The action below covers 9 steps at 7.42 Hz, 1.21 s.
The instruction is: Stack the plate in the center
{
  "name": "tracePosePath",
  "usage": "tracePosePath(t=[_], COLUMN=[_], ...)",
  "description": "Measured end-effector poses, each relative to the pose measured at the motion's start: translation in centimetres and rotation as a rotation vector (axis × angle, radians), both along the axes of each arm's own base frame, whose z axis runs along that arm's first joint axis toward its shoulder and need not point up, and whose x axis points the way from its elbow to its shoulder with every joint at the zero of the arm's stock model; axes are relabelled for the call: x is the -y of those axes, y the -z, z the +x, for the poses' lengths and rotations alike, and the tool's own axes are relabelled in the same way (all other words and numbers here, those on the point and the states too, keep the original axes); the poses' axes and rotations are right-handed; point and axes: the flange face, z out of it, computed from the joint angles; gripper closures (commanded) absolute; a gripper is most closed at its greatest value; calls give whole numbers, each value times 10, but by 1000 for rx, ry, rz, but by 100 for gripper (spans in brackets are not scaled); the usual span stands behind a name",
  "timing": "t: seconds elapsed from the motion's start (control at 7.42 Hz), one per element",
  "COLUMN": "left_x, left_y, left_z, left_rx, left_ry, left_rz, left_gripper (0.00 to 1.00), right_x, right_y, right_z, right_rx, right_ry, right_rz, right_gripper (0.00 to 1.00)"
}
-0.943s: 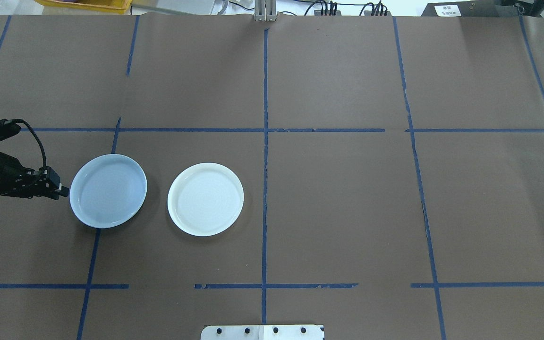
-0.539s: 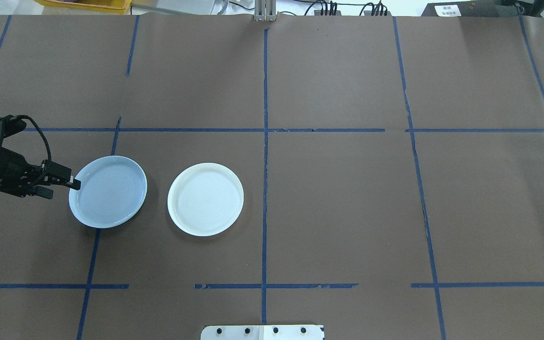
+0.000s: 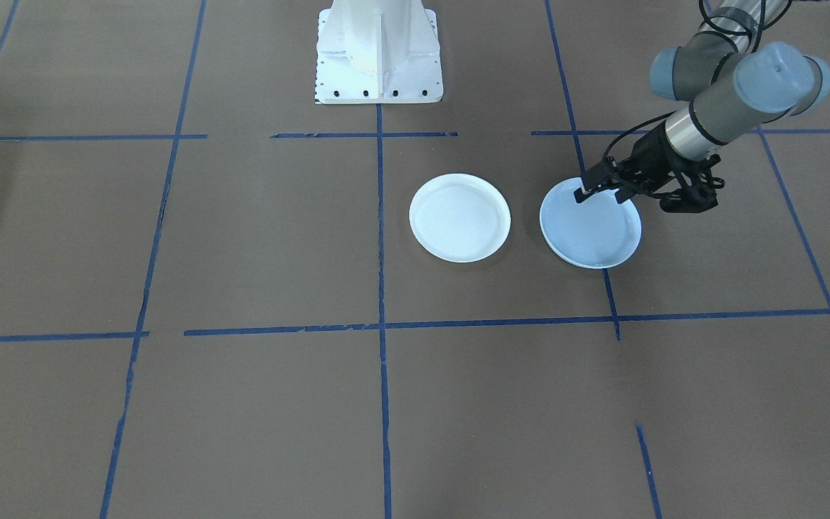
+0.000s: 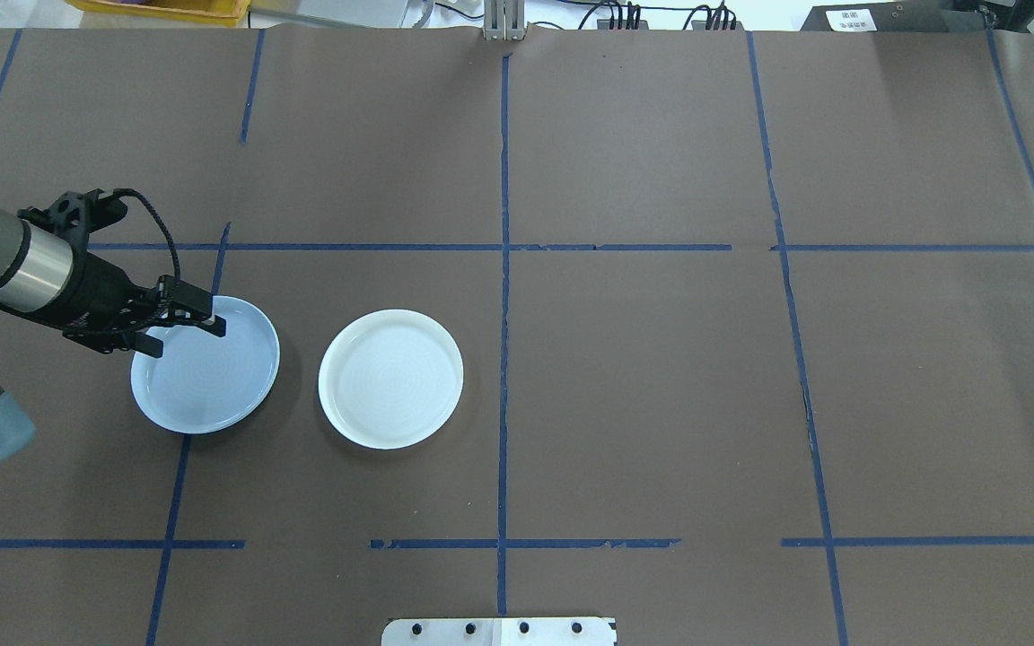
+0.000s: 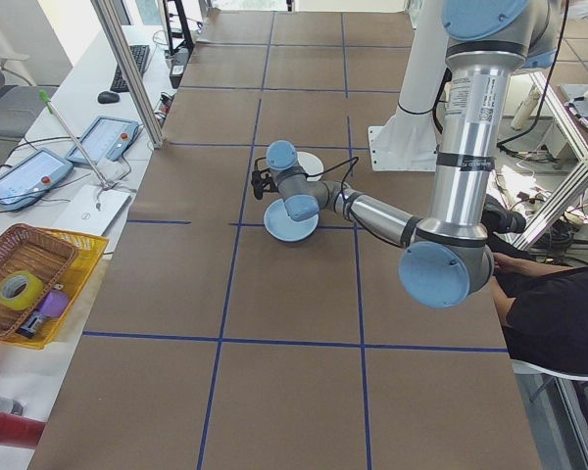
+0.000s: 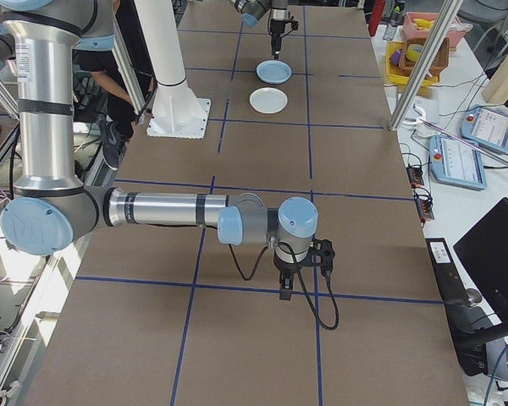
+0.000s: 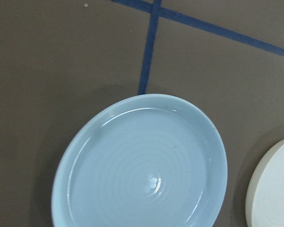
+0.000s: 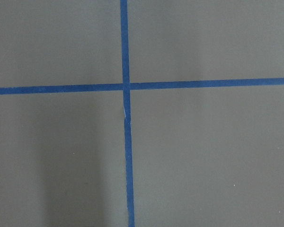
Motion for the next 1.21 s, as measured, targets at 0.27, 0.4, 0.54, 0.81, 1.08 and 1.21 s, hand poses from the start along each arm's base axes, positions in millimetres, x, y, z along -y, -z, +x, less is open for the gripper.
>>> tracePosePath(t=[0.27,0.4,0.54,0.81,1.08,1.21], left_x=[0,-4,-12,-25,-36,-38], left_y=[48,63,69,65,54,50], left_z=[53,75,95,124,142,147], left_rx=[52,80,103,136,158,168], left_ry=[17,19,17,6,-16,-19], left_rz=[-33,-35,-27,-13,-14,-14], left_gripper=[0,0,0,0,13,24], right_x=[0,0,0,0,0,0], right_y=[0,0,0,0,0,0], right_z=[0,0,0,0,0,0], right_rx=[1,0,0,1,1,1], right_ry=[0,0,0,1,0,0], right_rz=[-1,-1,-1,0,-1,-1], right_gripper=[0,0,0,0,0,0])
